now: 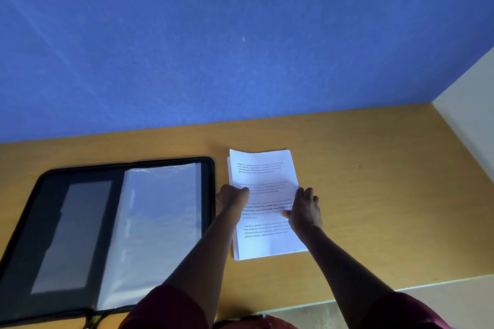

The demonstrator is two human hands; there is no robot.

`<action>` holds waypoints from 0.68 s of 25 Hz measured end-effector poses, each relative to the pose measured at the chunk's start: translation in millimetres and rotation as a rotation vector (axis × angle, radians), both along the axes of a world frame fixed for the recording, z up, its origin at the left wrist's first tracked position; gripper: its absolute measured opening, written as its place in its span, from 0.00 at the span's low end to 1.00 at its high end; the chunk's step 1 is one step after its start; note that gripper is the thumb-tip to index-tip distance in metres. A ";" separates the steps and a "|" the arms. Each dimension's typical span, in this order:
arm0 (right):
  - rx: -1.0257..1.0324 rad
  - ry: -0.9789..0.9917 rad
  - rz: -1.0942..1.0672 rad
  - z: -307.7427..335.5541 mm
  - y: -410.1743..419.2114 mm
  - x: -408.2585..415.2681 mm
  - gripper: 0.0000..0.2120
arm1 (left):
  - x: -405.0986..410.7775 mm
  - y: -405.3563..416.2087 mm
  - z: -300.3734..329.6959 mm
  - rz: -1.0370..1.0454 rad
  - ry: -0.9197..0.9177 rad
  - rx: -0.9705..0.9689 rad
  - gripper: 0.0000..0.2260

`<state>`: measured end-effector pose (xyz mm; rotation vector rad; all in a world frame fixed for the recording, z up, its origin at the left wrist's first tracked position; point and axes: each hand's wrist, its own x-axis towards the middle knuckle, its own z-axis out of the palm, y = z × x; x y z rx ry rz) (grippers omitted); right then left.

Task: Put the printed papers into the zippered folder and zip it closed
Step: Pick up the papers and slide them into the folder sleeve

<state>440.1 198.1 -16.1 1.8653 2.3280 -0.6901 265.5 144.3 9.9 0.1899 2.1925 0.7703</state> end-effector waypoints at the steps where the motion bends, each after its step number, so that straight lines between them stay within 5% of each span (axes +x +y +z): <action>1: 0.003 -0.002 0.001 -0.3 0.0 0.1 0.30 | -0.4 0.4 -0.4 0.029 -0.022 0.016 0.08; 17: 0.032 -0.011 0.001 -3.3 -0.8 1.9 0.31 | 1.0 -18.2 -8.6 0.157 -0.321 0.369 0.05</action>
